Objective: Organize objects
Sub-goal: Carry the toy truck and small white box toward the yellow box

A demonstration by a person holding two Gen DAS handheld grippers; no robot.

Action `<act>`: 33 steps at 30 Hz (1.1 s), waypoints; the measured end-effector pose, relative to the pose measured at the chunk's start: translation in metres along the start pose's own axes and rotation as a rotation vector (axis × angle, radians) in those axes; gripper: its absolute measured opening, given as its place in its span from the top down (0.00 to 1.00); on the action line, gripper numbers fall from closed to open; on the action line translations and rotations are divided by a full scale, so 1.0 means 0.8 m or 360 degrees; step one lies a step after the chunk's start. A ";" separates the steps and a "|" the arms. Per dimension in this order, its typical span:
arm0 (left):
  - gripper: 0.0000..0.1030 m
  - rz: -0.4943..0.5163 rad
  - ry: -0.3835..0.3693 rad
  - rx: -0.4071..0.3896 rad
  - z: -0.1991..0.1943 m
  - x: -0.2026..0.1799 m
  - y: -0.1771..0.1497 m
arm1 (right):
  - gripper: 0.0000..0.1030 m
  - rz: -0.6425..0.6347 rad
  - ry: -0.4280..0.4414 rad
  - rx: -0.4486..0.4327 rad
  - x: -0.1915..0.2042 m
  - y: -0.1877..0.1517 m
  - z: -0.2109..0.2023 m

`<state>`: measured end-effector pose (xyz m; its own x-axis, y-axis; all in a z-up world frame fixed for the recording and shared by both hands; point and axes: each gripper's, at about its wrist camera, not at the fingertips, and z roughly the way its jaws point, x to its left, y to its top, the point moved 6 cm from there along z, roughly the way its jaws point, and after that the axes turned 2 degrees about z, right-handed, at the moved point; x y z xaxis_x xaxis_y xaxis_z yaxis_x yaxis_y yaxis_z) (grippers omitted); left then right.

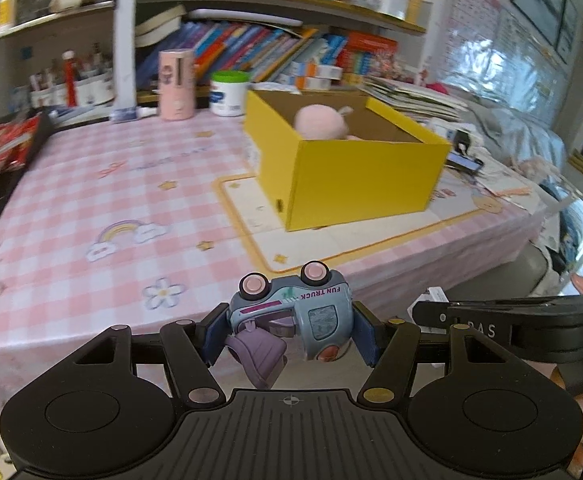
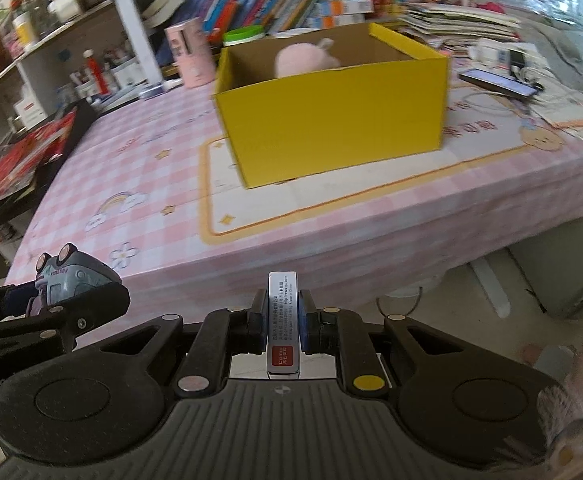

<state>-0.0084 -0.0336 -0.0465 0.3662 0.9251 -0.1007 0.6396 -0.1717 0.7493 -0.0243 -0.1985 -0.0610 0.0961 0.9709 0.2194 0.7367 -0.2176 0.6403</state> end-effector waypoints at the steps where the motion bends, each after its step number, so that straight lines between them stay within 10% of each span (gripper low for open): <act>1: 0.40 0.0010 -0.0009 0.0001 0.003 -0.005 0.003 | 0.87 0.0011 -0.0008 -0.0002 -0.005 0.002 0.000; 33: 0.40 -0.0036 -0.0032 -0.0103 0.081 -0.057 0.093 | 0.87 -0.0047 -0.0010 0.0003 -0.079 0.100 0.047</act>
<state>0.0662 -0.1100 -0.0283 0.3663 0.9213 -0.1306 0.6028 -0.1280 0.7875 0.0542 -0.2733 -0.0511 0.0782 0.9775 0.1957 0.7406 -0.1884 0.6450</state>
